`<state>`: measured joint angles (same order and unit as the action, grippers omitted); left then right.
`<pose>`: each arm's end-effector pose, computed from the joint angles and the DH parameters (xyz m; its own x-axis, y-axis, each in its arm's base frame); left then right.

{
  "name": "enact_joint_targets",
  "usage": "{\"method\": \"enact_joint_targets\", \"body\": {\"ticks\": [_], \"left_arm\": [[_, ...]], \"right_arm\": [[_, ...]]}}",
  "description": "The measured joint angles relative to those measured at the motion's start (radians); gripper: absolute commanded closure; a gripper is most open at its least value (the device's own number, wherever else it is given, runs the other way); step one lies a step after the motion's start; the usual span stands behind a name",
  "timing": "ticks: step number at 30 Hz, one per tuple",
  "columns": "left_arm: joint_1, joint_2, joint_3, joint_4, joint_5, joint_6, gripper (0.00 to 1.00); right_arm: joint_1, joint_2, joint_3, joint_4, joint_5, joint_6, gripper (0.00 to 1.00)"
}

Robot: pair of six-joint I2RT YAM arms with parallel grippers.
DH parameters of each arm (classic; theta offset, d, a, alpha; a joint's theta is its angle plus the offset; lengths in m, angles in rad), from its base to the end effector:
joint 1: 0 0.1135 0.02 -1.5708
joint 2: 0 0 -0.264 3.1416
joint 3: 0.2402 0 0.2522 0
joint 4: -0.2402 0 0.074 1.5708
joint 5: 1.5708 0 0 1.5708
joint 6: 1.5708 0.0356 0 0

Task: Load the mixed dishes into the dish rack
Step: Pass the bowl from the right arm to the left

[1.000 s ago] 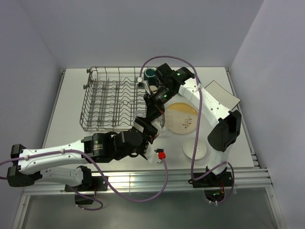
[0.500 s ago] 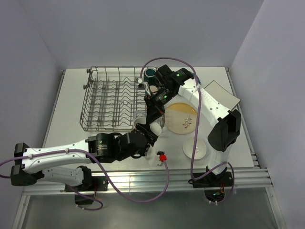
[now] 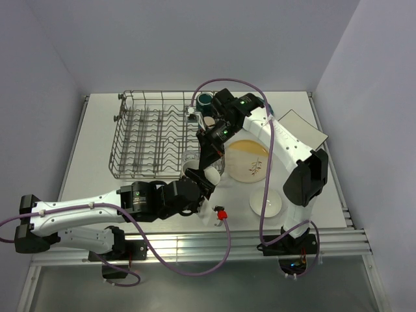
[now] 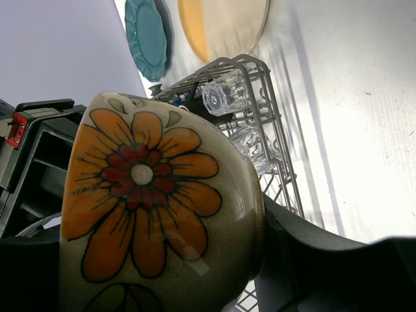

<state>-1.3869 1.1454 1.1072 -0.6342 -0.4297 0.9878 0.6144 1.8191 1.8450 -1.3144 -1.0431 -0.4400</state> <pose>0.0587 -0.2346 0.3383 0.6337 0.7434 -0.2141 0.5543 -0.2433 0.7960 0.2714 0.2291 0.3474 -0.5026 -0.6171 -0.6055 -0.7748 0.0109 0.6321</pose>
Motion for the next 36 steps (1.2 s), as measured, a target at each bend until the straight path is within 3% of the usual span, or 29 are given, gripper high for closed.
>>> {"method": "enact_joint_targets", "body": {"ticks": [8,15,24,36], "left_arm": [[0.002,0.0,-0.002,0.036,-0.017,0.006,0.45],[0.003,0.0,-0.002,0.055,-0.029,0.013,0.46],[0.003,-0.004,-0.002,0.068,-0.031,0.009,0.46],[0.003,-0.006,-0.032,0.061,-0.029,-0.031,0.47]], "right_arm": [[0.003,0.005,-0.001,-0.016,-0.021,0.003,0.62],[0.001,0.005,-0.001,-0.016,-0.018,0.0,0.56],[-0.039,0.015,0.022,-0.018,-0.006,-0.006,0.36],[-0.087,0.015,0.07,-0.031,-0.018,-0.034,0.33]]}}
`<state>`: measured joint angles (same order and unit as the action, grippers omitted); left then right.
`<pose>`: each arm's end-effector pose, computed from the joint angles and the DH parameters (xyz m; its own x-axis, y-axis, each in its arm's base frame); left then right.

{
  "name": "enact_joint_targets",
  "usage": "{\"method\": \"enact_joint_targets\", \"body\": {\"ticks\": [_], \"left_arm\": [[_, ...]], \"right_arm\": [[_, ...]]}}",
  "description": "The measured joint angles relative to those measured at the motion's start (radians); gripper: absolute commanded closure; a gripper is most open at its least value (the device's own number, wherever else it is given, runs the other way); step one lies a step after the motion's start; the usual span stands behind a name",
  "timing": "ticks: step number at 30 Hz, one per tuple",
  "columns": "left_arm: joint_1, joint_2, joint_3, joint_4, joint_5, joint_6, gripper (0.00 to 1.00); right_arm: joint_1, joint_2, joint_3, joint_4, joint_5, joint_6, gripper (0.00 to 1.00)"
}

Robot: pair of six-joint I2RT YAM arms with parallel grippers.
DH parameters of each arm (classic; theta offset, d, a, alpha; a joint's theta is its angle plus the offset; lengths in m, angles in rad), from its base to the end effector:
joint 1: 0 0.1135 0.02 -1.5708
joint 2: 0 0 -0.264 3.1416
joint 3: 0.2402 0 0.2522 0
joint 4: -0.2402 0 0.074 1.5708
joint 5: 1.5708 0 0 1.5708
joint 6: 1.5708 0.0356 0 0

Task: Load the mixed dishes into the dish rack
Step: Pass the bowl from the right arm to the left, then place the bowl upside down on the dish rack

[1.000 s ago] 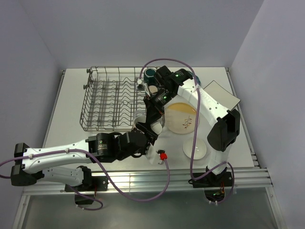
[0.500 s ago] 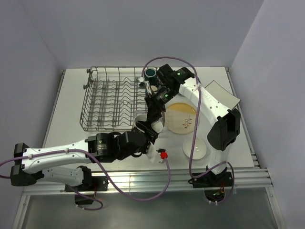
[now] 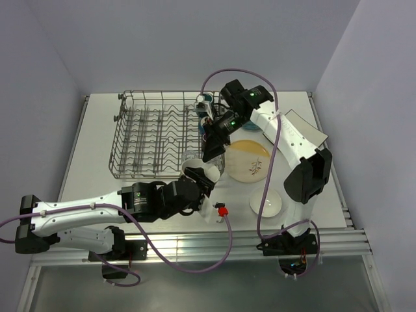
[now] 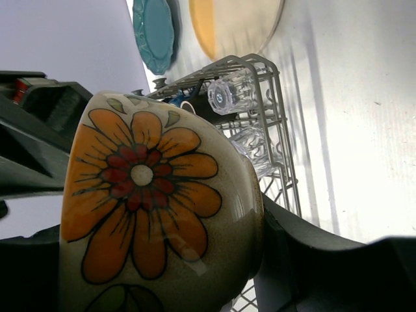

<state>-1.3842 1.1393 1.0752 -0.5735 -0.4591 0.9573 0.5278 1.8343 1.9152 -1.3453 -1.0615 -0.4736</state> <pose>0.0606 -0.2358 0.3344 0.6027 0.7588 -0.2469 0.5594 -0.1811 0.8089 0.2916 0.2060 0.3609 -0.5173 -0.5589 -0.6481 -0.7967 0.0378 0.6032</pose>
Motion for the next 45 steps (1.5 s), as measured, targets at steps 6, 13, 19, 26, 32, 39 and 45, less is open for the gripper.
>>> {"method": "enact_joint_targets", "body": {"ticks": [6,13,19,26,32,39,45], "left_arm": [[0.003,-0.01,-0.018,0.001,0.002,-0.042,0.47],[0.035,-0.038,-0.036,0.029,0.026,-0.113,0.48],[0.117,-0.06,-0.043,0.103,0.078,-0.18,0.47],[0.278,-0.074,-0.068,0.241,0.18,-0.29,0.47],[0.448,-0.087,-0.11,0.372,0.287,-0.404,0.47],[0.689,-0.087,-0.14,0.525,0.414,-0.595,0.46],[0.924,-0.039,-0.14,0.703,0.499,-0.878,0.46]], "right_arm": [[-0.076,0.001,0.072,-0.006,-0.008,0.001,0.33],[-0.208,0.009,0.18,-0.002,-0.036,0.013,0.33],[-0.282,0.033,0.177,-0.002,-0.052,0.012,0.33],[-0.312,0.035,0.114,-0.004,-0.065,0.0,0.33],[-0.325,0.035,0.072,-0.005,-0.075,-0.021,0.33],[-0.339,0.035,0.013,-0.002,-0.084,-0.045,0.33],[-0.339,0.035,-0.049,-0.005,-0.089,-0.068,0.33]]}}
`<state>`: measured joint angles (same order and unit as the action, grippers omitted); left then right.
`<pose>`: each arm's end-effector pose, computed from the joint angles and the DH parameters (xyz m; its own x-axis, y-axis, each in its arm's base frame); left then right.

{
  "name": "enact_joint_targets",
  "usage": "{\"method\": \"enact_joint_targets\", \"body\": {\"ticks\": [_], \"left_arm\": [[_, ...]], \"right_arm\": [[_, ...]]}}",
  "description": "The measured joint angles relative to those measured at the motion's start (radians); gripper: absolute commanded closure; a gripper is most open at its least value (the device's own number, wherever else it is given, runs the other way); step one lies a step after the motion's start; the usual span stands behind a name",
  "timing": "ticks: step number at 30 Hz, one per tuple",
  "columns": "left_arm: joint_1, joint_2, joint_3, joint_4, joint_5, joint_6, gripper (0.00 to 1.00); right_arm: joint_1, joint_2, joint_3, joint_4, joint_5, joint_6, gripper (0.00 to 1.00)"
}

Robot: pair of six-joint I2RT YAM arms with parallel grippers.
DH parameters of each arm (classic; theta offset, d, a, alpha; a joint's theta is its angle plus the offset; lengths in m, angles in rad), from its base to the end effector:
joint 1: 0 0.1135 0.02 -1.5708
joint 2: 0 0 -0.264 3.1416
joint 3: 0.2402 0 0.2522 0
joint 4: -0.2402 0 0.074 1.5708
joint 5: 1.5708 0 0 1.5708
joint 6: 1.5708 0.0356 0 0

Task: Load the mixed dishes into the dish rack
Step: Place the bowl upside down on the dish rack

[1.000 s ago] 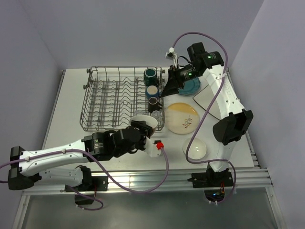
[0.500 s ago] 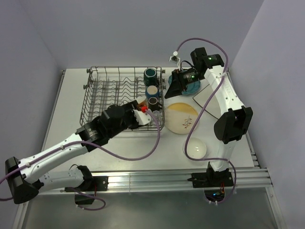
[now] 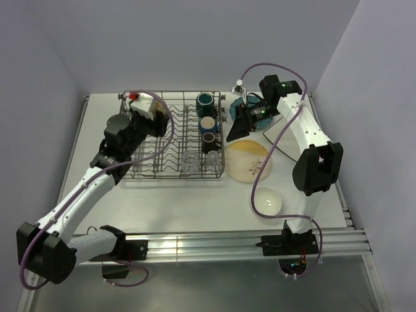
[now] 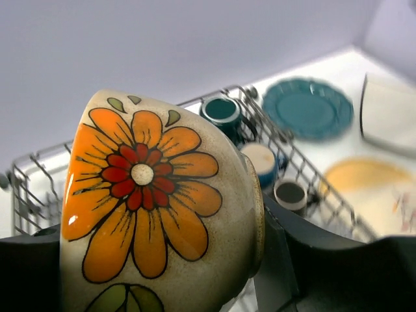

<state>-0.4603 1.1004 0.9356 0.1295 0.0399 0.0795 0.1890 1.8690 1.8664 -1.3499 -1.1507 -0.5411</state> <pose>0.2335 -0.1174 0.3640 0.0066 0.0853 -0.9963 0.4806 0.8735 0.0780 0.3493 0.0999 0.3388 -0.6824 -0.3444 -0.6448 -0.7260 0.2171 0.6525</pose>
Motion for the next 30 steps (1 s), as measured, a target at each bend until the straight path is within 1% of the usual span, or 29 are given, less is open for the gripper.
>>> {"method": "enact_joint_targets", "body": {"ticks": [5,9,17,21,24,30], "left_arm": [[0.162,0.114,0.002,0.137,0.036,-0.298,0.47],[0.232,0.206,0.002,0.217,0.039,-0.516,0.46],[0.307,0.378,0.008,0.409,0.014,-0.884,0.47],[0.33,0.478,0.016,0.488,-0.047,-1.036,0.47],[0.331,0.556,0.037,0.533,-0.095,-1.135,0.47],[0.327,0.715,0.135,0.586,-0.156,-1.257,0.48]], "right_arm": [[0.0,0.0,-0.039,0.0,-0.006,-0.015,0.33],[0.0,0.0,-0.056,0.0,-0.014,-0.026,0.33],[0.0,0.0,-0.079,0.0,-0.027,-0.035,0.33],[0.0,0.0,-0.087,0.001,-0.038,-0.04,0.32],[0.0,0.0,-0.096,0.0,-0.044,-0.045,0.32],[-0.001,0.0,-0.102,0.0,-0.052,-0.05,0.32]]}}
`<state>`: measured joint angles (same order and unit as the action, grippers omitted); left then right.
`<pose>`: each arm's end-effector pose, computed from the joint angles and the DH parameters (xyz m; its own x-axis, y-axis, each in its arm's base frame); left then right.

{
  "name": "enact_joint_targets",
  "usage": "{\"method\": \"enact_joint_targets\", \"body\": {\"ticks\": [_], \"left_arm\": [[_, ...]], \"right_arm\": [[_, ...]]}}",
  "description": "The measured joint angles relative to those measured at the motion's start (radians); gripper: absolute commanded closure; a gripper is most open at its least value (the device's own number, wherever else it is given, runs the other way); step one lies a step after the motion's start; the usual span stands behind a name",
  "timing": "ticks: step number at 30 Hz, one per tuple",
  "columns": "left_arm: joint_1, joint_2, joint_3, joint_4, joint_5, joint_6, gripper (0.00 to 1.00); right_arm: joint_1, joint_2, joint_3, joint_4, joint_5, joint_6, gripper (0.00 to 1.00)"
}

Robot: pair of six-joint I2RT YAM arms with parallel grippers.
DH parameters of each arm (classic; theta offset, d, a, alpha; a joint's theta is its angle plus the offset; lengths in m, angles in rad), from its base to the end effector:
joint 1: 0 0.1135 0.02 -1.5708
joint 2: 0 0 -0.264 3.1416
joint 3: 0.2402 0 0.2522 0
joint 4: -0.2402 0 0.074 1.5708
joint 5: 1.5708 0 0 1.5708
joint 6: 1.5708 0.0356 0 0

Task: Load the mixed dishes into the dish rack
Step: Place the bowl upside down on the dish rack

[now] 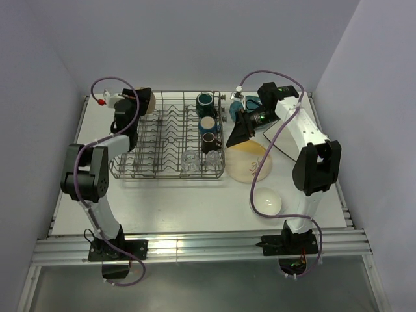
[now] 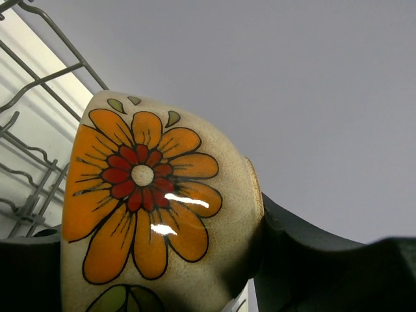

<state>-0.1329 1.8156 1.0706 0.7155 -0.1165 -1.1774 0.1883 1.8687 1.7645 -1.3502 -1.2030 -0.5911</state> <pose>0.4109 -0.0508 0.2444 -0.0264 -0.9220 -0.3863 -0.0207 0.3869 -0.9219 0.3449 0.0995 0.3139 -0.7133 -0.3399 -0.6129 -0.6880 0.1728 0.7048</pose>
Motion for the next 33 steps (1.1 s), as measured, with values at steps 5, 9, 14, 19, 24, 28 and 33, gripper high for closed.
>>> {"method": "enact_joint_targets", "body": {"ticks": [5,9,14,19,24,28,33], "left_arm": [[-0.013,0.1,0.069,0.025,-0.05,-0.066,0.48],[-0.026,0.18,0.131,0.039,-0.076,-0.104,0.48],[-0.047,0.237,0.161,0.039,-0.122,-0.139,0.47],[-0.078,0.245,0.161,0.042,-0.215,-0.161,0.47],[-0.12,0.252,0.16,0.084,-0.368,-0.174,0.46],[-0.151,0.271,0.16,0.104,-0.506,-0.171,0.46],[-0.182,0.305,0.16,0.152,-0.666,-0.171,0.47]], "right_arm": [[-0.005,0.0,0.0,0.0,-0.009,-0.002,0.32],[-0.01,0.003,0.0,0.0,-0.013,-0.002,0.32],[-0.023,0.009,0.0,0.001,-0.014,-0.004,0.32],[-0.033,0.025,0.0,0.0,-0.018,-0.006,0.32],[-0.038,0.041,0.0,0.0,-0.019,-0.006,0.32],[-0.043,0.042,0.0,0.0,-0.022,-0.006,0.32],[-0.046,0.042,0.0,0.0,-0.022,-0.006,0.32]]}}
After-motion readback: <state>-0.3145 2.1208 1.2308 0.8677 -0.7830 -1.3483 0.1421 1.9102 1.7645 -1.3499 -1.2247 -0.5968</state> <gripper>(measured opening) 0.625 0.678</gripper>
